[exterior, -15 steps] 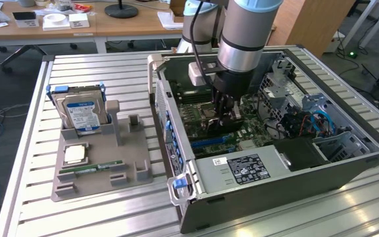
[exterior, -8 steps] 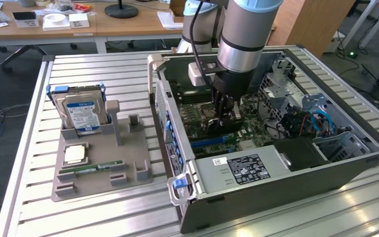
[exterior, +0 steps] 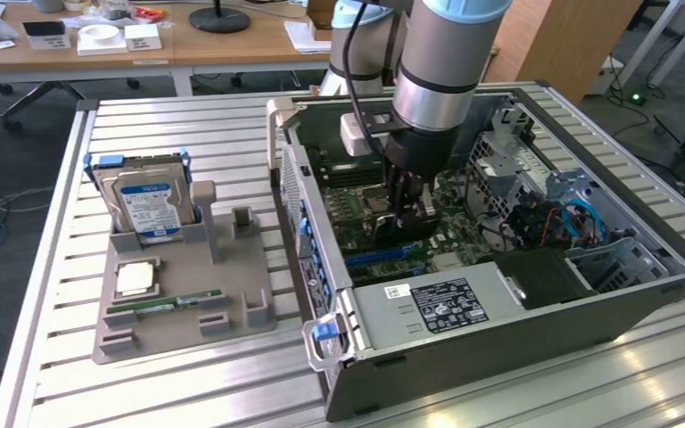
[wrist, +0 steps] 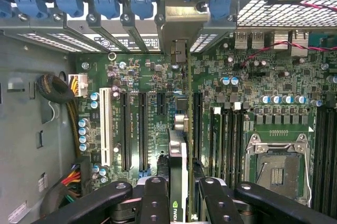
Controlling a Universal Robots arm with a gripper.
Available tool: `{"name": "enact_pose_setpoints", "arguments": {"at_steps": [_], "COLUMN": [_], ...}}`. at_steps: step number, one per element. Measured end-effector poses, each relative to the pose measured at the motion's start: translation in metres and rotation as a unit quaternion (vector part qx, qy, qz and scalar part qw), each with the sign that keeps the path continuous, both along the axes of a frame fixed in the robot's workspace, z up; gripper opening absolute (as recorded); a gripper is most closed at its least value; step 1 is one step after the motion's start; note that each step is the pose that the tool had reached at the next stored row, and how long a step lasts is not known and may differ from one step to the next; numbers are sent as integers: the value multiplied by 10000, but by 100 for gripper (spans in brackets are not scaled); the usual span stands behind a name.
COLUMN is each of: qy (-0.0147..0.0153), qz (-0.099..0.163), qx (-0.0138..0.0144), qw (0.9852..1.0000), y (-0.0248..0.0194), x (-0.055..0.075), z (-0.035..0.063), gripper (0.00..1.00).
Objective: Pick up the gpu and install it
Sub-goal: 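Insert the gpu into the slot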
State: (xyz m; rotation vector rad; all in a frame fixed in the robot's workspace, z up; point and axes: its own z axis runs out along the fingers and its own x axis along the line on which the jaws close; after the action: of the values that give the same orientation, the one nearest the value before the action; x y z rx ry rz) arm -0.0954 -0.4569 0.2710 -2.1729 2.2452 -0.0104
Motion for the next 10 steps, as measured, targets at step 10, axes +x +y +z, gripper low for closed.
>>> {"name": "enact_pose_setpoints", "arguments": {"at_steps": [10], "qy": [0], "qz": [-1], "qx": [0], "qw": [10000], "y": [0], "x": [-16], "z": [-21], "gripper": [27]}}
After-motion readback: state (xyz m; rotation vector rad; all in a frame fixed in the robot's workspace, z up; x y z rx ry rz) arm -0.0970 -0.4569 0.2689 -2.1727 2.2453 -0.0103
